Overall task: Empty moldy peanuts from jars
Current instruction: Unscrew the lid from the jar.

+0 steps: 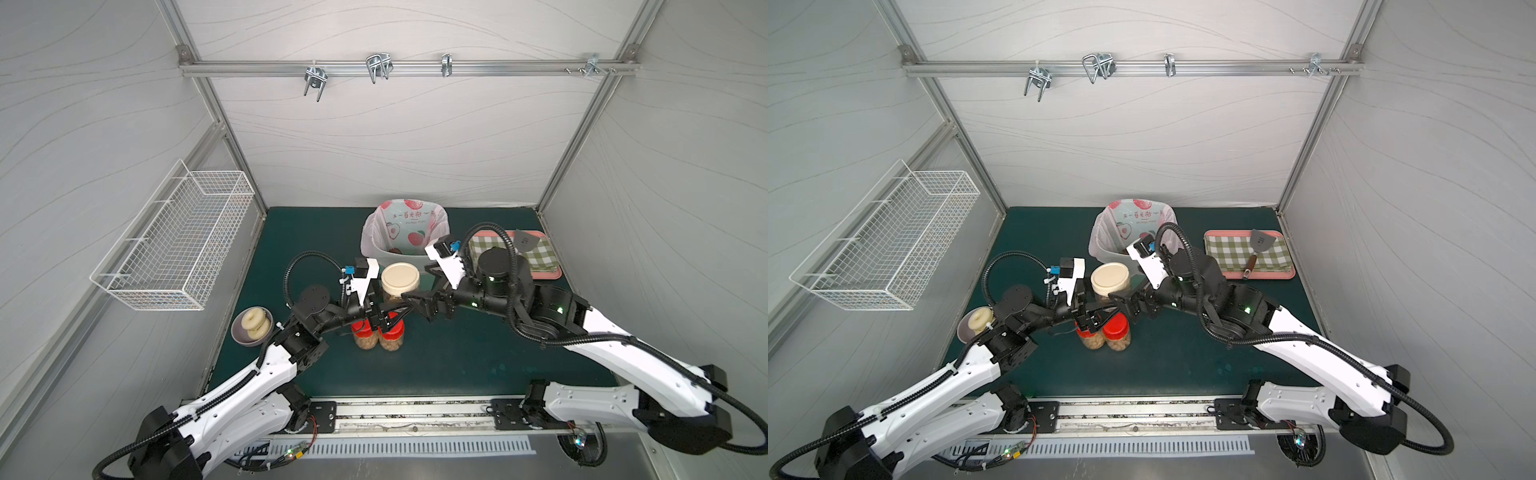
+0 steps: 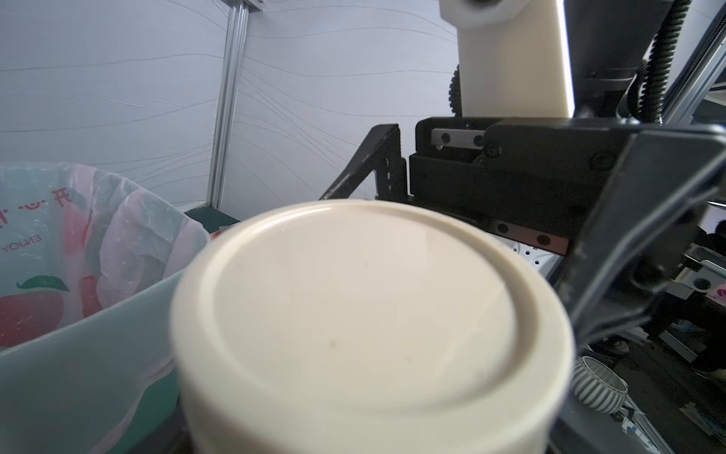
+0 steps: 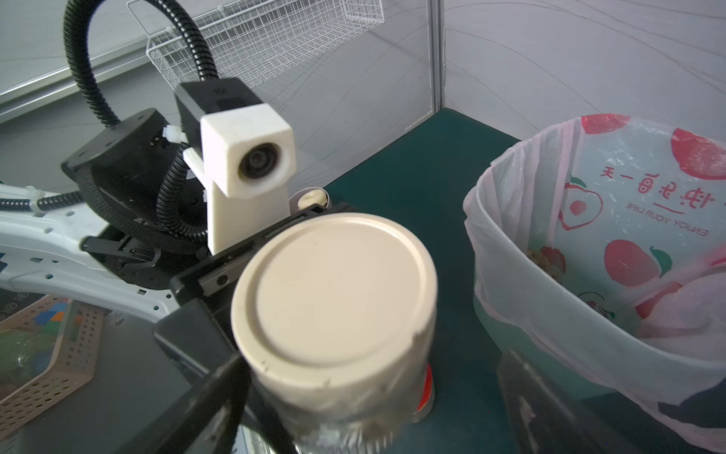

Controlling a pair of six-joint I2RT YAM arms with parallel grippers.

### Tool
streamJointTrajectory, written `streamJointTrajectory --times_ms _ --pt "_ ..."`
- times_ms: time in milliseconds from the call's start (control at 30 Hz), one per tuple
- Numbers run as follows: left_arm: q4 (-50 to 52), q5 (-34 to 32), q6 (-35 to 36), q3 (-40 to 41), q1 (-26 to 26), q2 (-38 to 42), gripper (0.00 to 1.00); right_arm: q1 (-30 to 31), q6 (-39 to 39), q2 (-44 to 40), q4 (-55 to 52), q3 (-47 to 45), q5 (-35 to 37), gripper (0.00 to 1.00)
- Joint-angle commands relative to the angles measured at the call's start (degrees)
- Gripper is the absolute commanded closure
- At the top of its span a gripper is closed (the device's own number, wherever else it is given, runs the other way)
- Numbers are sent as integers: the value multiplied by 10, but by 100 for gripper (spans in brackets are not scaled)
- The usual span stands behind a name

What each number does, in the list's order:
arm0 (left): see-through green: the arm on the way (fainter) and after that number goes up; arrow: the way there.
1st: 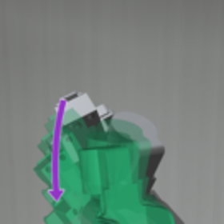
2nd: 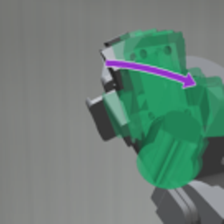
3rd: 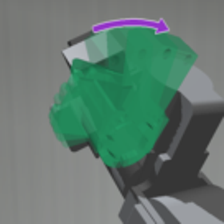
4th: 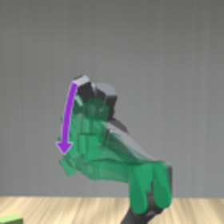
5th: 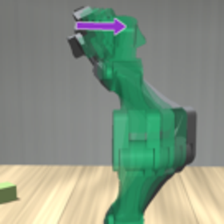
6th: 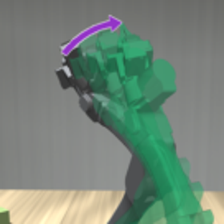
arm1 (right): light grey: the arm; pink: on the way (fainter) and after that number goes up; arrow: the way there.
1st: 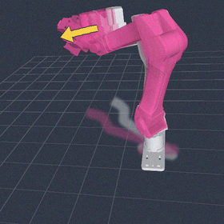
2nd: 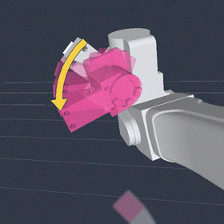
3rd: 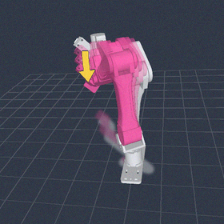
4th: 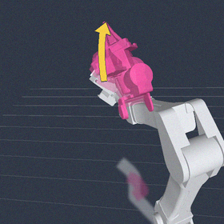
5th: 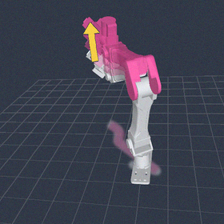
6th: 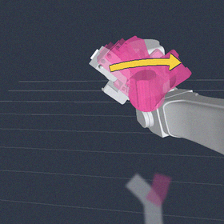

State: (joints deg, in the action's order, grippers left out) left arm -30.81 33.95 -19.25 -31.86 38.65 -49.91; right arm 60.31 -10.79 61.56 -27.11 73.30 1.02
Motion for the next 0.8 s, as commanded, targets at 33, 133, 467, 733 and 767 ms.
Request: streamJointTrajectory --times_ms 33,133,467,733,767 --pt "-98 19 -4 -17 2 22 100 -39 -10 -22 -13 -18 -10 1" --pt "-98 22 -4 -17 1 24 100 -57 -11 -30 -21 -23 -15 1" --pt "-75 15 9 -18 2 15 100 -67 -43 -67 -13 -13 -147 3" --pt "-59 17 16 -25 2 0 100 -44 -49 -54 13 -5 -177 2" --pt "-53 21 17 -27 2 -2 100 -44 -51 -52 17 -5 -182 2"
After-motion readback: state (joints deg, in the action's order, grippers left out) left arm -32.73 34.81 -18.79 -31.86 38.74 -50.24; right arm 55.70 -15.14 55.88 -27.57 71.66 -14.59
